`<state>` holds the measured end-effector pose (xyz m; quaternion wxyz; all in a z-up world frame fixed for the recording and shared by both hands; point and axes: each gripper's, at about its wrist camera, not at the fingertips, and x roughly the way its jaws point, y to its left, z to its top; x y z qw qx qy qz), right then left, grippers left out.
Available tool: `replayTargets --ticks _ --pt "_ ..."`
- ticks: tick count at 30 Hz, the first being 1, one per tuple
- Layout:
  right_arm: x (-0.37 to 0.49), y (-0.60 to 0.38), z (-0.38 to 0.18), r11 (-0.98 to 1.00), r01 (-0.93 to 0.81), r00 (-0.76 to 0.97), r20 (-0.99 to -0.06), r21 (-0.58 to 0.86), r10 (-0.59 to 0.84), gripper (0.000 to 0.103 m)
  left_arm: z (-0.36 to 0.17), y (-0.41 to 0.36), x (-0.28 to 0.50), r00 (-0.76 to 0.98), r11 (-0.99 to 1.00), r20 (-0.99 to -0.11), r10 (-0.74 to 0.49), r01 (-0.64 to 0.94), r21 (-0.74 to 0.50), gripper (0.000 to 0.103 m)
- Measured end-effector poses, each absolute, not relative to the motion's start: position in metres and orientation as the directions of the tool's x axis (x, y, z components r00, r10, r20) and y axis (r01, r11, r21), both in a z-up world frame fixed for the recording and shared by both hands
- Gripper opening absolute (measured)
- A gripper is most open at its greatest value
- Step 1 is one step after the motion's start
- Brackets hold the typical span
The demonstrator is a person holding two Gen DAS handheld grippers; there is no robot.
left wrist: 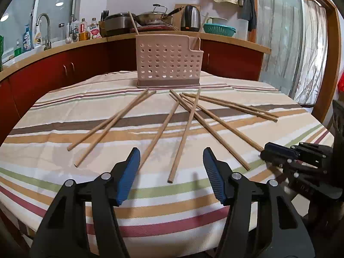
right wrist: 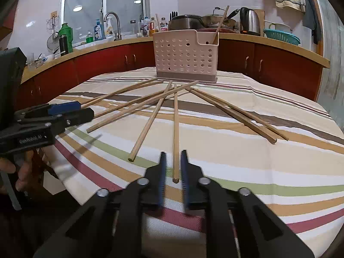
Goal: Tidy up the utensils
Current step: 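Open the right tool and withdraw it from the pink holder, then close the right tool on a wooden chopstick while the left tool closes on another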
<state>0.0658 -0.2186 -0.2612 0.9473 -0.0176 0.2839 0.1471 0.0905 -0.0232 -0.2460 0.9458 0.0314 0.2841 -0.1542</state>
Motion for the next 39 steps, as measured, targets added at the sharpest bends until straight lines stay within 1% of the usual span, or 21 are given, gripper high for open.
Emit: replayTargets --ticks 2,7,10,13,15,17,21,22,27,28,33,39 --pt "0.065 -0.221 -0.261 0.958 -0.282 0.798 -0.542 0.050 0.263 0.007 -0.249 -0.026 0.091 0.784 0.948 -0.556 -0.278 0.318 -0.026 0.054" --pt "0.065 -0.239 -0.262 0.969 -0.232 0.806 -0.541 0.086 0.241 0.006 -0.258 -0.033 0.098 0.757 0.941 -0.584 -0.292 0.336 -0.035 0.047" --pt "0.064 -0.244 -0.262 0.970 -0.227 0.808 -0.539 0.089 0.239 0.006 -0.266 -0.035 0.102 0.742 0.941 -0.603 -0.293 0.337 -0.042 0.046" --pt "0.062 -0.245 -0.263 0.968 -0.233 0.808 -0.536 0.094 0.246 0.007 -0.269 -0.037 0.102 0.747 0.940 -0.599 -0.288 0.340 -0.028 0.046" --pt "0.063 -0.247 -0.263 0.966 -0.235 0.806 -0.535 0.104 0.253 0.007 -0.269 -0.037 0.102 0.749 0.941 -0.597 -0.288 0.338 -0.030 0.039" --pt "0.063 -0.249 -0.263 0.967 -0.230 0.807 -0.533 0.112 0.254 0.010 -0.269 -0.034 0.104 0.749 0.942 -0.596 -0.288 0.335 -0.035 0.027" --pt "0.063 -0.251 -0.264 0.967 -0.229 0.808 -0.532 0.115 0.255 0.010 -0.269 -0.032 0.103 0.758 0.942 -0.587 -0.284 0.334 -0.023 0.015" --pt "0.063 -0.251 -0.263 0.966 -0.230 0.808 -0.531 0.115 0.256 0.010 -0.270 -0.033 0.102 0.760 0.940 -0.583 -0.286 0.340 -0.019 0.010" --pt "0.062 -0.250 -0.263 0.969 -0.228 0.811 -0.533 0.094 0.242 0.010 -0.271 -0.034 0.099 0.768 0.938 -0.570 -0.291 0.346 -0.013 0.006" --pt "0.061 -0.250 -0.263 0.969 -0.231 0.811 -0.533 0.090 0.243 0.007 -0.271 -0.034 0.098 0.767 0.938 -0.571 -0.292 0.346 -0.015 0.006" --pt "0.058 -0.249 -0.259 0.969 -0.232 0.814 -0.529 0.083 0.240 0.006 -0.266 -0.030 0.095 0.772 0.938 -0.564 -0.294 0.346 -0.015 0.006" --pt "0.049 -0.251 -0.240 0.971 -0.225 0.840 -0.488 0.085 0.237 0.006 -0.246 -0.023 0.085 0.810 0.942 -0.512 -0.286 0.335 0.004 0.006"
